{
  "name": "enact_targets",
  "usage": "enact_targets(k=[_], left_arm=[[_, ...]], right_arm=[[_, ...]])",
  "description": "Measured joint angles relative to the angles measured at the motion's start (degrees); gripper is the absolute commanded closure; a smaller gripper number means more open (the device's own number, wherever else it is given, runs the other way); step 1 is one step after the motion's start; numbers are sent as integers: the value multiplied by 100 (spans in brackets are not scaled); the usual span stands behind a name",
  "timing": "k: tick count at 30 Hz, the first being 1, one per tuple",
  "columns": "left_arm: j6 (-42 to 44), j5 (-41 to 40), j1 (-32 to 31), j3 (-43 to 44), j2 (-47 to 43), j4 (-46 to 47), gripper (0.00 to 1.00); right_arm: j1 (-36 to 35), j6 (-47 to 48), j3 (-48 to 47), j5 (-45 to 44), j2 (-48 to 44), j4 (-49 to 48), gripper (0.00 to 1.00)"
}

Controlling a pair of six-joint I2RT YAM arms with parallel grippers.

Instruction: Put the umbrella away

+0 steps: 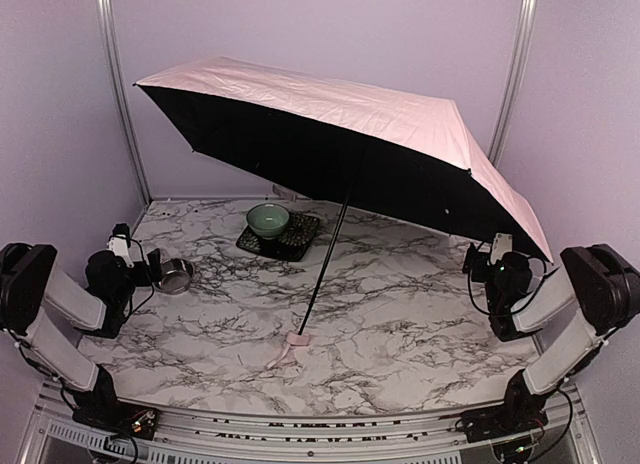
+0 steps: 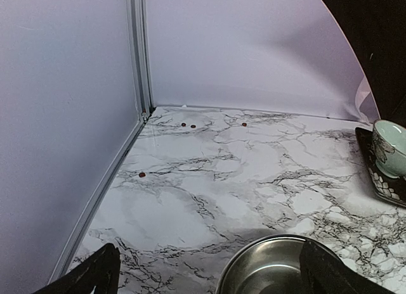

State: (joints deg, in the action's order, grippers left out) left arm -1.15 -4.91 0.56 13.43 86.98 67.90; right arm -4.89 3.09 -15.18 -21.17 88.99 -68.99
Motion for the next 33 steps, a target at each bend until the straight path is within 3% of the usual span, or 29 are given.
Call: enact_targets(k=[11,15,17,21,24,27,29,33], left_arm=[[4,101,26,70,31,-44,1],[-44,63,26,896,-149,-1224,1],[-195,11,26,1617,-260,-1884,9],[-693,131,-105,2065,-837,-2363,25],[-855,116,-774,2028,-1333,-2588,25],[-802,153,-2098,1954,-1624,-2677,25],[-859,424,-2844,1958,-1539,-2684,25],[-1027,1036,-3735,2146,-686,-2743,20]], right_arm=[[0,0,0,-2,0,0,0],[0,0,0,0,0,-9,0],[0,2,0,0,0,-44,0],[0,7,0,0,0,-107,0],[0,13,0,0,0,-136,0],[2,17,0,0,0,-162,0],[2,20,0,2,0,-175,0],[2,20,0,2,0,-177,0]])
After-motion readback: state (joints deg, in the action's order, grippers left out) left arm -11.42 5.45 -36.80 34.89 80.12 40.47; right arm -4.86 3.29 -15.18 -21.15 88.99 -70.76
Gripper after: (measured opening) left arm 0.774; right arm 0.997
